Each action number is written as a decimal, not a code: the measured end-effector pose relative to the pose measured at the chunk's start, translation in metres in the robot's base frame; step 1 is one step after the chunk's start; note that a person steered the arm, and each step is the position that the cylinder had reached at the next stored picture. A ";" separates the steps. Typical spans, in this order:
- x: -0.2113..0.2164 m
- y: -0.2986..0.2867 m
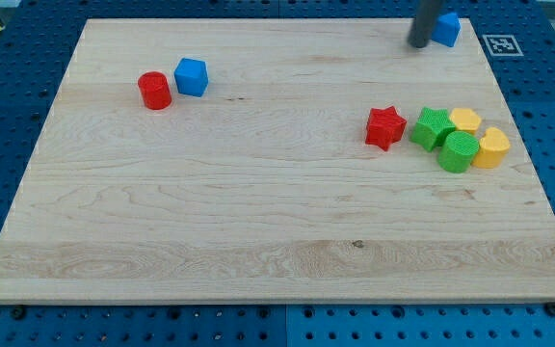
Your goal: Move the red circle and blue cube slightly downwards
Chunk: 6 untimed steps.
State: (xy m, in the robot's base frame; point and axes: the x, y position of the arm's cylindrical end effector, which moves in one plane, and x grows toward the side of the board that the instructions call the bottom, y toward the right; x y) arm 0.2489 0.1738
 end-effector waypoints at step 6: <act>0.045 -0.344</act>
